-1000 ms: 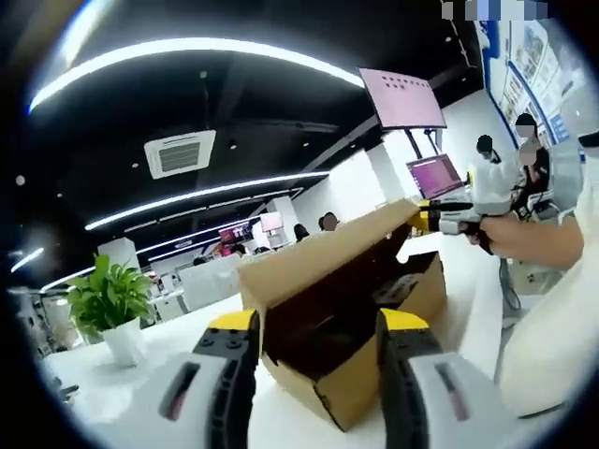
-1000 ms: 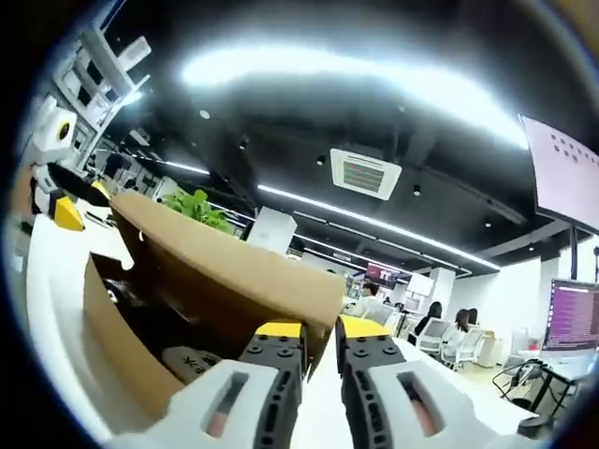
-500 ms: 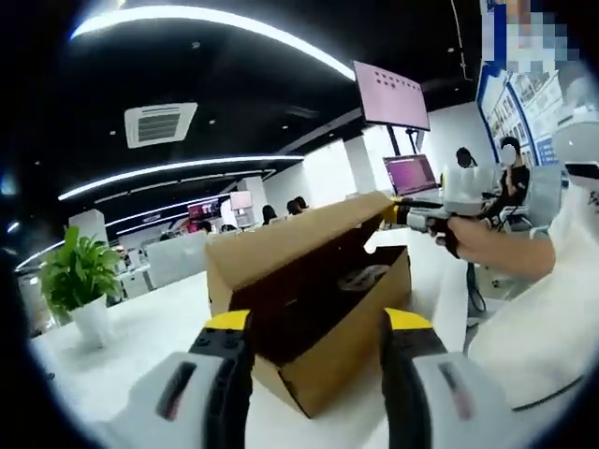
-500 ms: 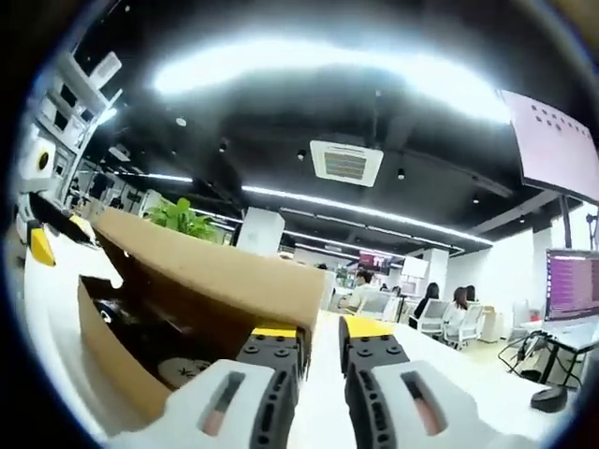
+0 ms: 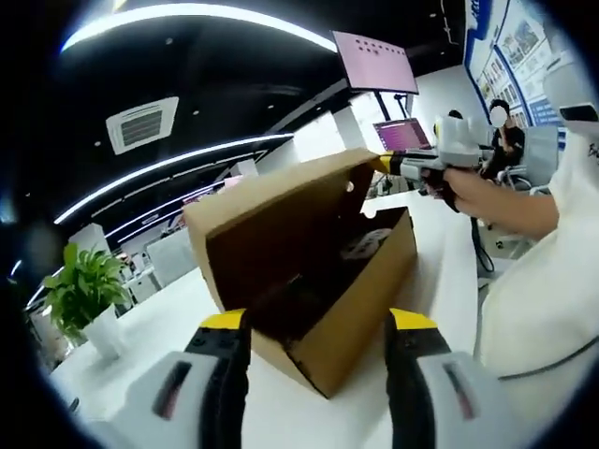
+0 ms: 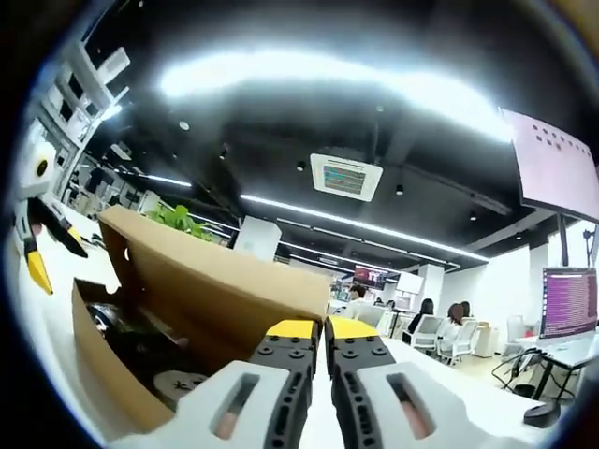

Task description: Operate the shoe box by opening the lid, removing the specified soft item, and placing it in the target area until the item is outside and the box remains undamaged.

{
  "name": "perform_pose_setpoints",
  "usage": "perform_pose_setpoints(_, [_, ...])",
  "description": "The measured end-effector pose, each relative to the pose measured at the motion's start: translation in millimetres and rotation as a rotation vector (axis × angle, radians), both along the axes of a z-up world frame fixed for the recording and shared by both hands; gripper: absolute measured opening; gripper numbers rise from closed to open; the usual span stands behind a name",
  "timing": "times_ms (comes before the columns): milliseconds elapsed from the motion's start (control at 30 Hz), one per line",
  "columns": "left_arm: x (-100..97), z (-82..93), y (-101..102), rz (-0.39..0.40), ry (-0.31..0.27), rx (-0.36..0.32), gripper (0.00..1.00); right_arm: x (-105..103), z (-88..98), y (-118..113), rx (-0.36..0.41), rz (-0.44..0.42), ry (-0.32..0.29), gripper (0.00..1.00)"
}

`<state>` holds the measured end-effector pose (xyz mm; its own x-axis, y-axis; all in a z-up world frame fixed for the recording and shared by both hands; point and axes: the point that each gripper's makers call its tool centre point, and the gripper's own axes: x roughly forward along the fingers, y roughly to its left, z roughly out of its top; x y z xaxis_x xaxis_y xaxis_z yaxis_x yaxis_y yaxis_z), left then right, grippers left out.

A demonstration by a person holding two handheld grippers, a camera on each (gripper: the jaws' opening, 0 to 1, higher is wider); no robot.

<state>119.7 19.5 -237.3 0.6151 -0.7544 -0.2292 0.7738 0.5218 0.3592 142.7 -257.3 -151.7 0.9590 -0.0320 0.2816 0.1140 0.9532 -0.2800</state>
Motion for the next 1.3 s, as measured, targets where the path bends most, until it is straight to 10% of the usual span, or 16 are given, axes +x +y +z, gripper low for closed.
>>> perform_pose_setpoints(533, [-1.3, -6.3, -5, -0.039, 0.008, 0.049, 0.41, 9, 0.7, -3, 0.106, 0.051, -0.015, 0.01])
perform_pose_setpoints(733, [-4.6, 1.8, -9, -0.081, 0.017, -0.023, 0.34, 10, 1.5, -1, 0.050, 0.036, -0.003, 0.01])
perform_pose_setpoints(833, [1.8, 2.8, -6, -0.058, 0.091, -0.047, 0.47, 11, 4.8, 1, -0.008, 0.018, 0.027, 0.01])
perform_pose_setpoints(933, [7.7, 5.5, 0, -0.047, 0.077, -0.020, 0.38, 13, 3.9, 1, -0.076, -0.006, 0.038, 0.02])
perform_pose_setpoints(1100, [1.1, -13.5, -5, -0.140, 0.168, 0.090, 0.44, 15, 7.5, 0, 0.051, 0.039, 0.019, 0.01])
perform_pose_setpoints(1300, [7.3, -21.2, -9, -0.162, 0.079, 0.204, 0.47, 15, 11.5, 0, 0.039, 0.048, 0.028, 0.01])
